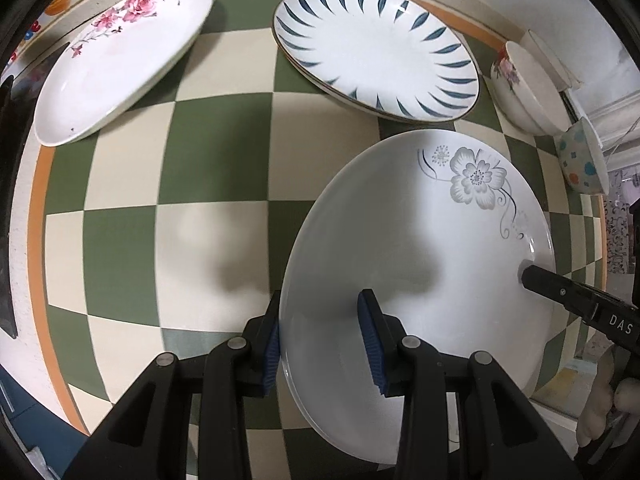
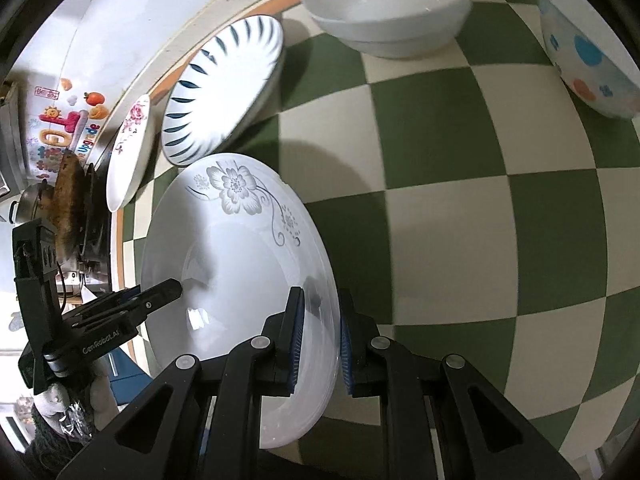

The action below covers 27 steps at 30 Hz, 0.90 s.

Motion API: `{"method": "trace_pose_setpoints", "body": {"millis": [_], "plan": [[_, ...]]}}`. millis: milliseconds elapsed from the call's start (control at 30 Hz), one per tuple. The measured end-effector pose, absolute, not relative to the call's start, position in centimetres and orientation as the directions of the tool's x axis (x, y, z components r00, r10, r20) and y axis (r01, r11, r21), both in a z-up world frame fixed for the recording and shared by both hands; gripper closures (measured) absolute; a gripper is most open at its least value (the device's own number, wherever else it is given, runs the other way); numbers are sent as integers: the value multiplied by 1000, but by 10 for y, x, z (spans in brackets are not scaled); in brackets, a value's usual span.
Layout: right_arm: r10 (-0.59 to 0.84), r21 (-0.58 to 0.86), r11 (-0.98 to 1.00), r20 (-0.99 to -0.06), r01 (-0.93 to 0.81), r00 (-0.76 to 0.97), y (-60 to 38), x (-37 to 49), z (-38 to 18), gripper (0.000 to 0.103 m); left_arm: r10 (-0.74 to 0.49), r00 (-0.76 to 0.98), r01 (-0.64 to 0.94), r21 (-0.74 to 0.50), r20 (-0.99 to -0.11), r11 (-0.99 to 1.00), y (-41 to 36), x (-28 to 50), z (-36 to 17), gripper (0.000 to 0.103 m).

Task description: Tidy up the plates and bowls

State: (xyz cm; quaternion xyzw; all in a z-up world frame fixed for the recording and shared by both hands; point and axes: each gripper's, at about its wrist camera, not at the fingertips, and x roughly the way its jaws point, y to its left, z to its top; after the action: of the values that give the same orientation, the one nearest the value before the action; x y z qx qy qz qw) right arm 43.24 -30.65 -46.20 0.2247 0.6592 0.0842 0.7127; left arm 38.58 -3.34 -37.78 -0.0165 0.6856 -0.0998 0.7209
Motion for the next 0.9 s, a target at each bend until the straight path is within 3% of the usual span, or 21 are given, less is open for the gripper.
{"method": "trace_pose_setpoints", "body": {"millis": [500,700,900], "plan": [[389,395,906,-919,151,67,-292,440,-479,85,-142,33,89,-139,-989,986,-44,395,-392,66],[382,380,899,-924,217,36,-292,444,-481,81,-162,-16,122,-163,-987,979,-44,406,-396,66],[393,396,850,-916,346,83,-312,445,-437,79,-179,61,95,-173,-982,980,-4,434,-341,66]]}}
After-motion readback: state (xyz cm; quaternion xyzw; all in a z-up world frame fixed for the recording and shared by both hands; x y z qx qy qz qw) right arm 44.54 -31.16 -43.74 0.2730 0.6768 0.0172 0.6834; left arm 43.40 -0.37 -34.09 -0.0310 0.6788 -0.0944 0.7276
